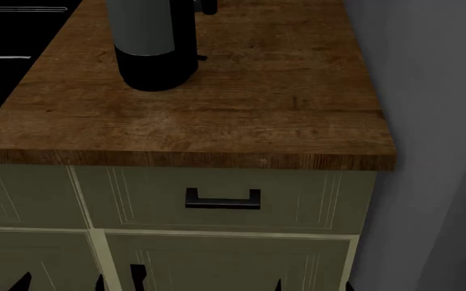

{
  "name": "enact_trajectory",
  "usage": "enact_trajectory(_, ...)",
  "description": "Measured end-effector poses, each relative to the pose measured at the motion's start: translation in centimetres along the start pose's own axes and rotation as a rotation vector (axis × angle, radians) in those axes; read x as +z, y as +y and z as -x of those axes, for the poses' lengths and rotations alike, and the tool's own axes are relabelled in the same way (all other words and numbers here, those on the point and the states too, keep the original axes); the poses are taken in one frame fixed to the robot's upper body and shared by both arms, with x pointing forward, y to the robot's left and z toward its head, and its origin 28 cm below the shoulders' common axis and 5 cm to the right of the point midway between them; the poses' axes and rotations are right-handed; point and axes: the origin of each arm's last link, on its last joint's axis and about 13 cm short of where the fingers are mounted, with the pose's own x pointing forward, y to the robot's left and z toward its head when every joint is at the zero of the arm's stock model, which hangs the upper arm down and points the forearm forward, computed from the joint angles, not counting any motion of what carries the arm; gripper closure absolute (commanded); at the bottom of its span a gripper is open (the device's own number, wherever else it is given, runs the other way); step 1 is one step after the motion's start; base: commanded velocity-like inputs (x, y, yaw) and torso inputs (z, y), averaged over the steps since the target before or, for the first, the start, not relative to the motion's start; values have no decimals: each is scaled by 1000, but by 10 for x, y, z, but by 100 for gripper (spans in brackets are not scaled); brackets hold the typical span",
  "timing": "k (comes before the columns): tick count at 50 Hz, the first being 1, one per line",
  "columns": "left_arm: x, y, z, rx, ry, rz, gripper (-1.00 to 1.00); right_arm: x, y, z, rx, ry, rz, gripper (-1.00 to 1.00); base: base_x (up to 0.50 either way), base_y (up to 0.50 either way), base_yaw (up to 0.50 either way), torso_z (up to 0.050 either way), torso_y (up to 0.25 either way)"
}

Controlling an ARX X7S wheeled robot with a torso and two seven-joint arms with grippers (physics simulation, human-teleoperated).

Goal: Press the button to open the lid of the electric kettle.

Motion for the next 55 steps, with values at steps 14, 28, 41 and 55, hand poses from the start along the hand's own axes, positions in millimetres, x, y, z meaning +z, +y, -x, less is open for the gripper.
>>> enact_trajectory(14,0,0,6,-60,-40,10,-100,0,2,0,15,-11,6,-100,0,0,0,16,0)
enact_trajectory(28,40,3,-2,-82,-177,1,-100,44,-1,-7,37,-89,15,-100,0,0,0,50,0)
enact_trajectory(41,116,12,-14,-49,-384,0,-100,121,-4,-15,85,-247,52,-100,60,0,0,50,0)
enact_trajectory(55,141,18,-10,-14,-487,-24,-100,141,-1,-10,118,-306,94,-100,500,0,0,30,0)
